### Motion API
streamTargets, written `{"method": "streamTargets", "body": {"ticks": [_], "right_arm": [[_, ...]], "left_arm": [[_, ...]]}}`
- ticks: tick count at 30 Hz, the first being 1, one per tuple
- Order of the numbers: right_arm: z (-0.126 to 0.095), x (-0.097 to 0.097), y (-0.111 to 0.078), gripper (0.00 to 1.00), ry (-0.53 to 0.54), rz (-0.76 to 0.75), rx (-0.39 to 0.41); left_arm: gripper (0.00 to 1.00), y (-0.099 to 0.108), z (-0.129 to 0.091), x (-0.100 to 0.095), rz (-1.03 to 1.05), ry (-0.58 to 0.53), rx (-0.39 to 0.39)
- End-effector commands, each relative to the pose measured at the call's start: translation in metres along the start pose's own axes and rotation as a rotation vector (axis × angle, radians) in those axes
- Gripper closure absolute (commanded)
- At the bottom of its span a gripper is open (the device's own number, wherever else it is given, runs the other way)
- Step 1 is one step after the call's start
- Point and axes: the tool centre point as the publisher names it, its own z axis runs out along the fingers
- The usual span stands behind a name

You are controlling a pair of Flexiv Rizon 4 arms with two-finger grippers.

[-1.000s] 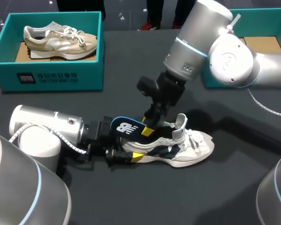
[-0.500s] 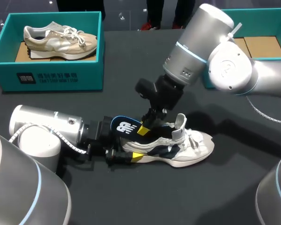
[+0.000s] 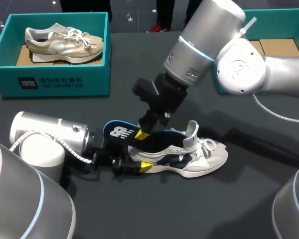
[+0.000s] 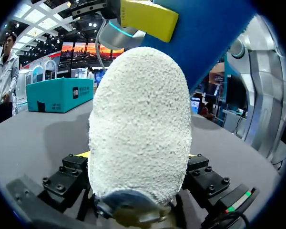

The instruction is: Take the shoe out of the shoebox, open the shoe tongue, remove and reinsert the insole, then place the shoe into the shoebox

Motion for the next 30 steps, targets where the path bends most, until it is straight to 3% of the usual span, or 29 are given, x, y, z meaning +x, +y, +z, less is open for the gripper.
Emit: {"method": "streamTargets", "body": {"ticks": [1,9,13,17,20,30], "right_arm": [[-0.002,0.002,0.004,1.0,-0.004,0.001,0.015],[-0.002,0.002,0.004,1.0,-0.004,0.001,0.015],[-0.006,0.012,0.025,1.0,0.007,-0.063,-0.033],[-0.027,0.019,0.048,1.0,0.018,-0.101,-0.076],[-0.048,0.025,0.061,1.0,0.081,-0.059,-0.237],[-0.048,0.025,0.061,1.0,0.081,-0.059,-0.237]], "left_arm": [[1.0,0.001,0.0,0.001,0.0,-0.002,-0.001],[1.0,0.001,0.0,0.001,0.0,-0.002,-0.001],[1.0,0.001,0.0,0.001,0.0,-0.002,-0.001],[1.0,0.001,0.0,0.001,0.0,-0.002,-0.001],[1.0,0.001,0.0,0.001,0.0,-0.002,-0.001],[1.0,0.001,0.0,0.001,0.0,-0.002,-0.001]]}}
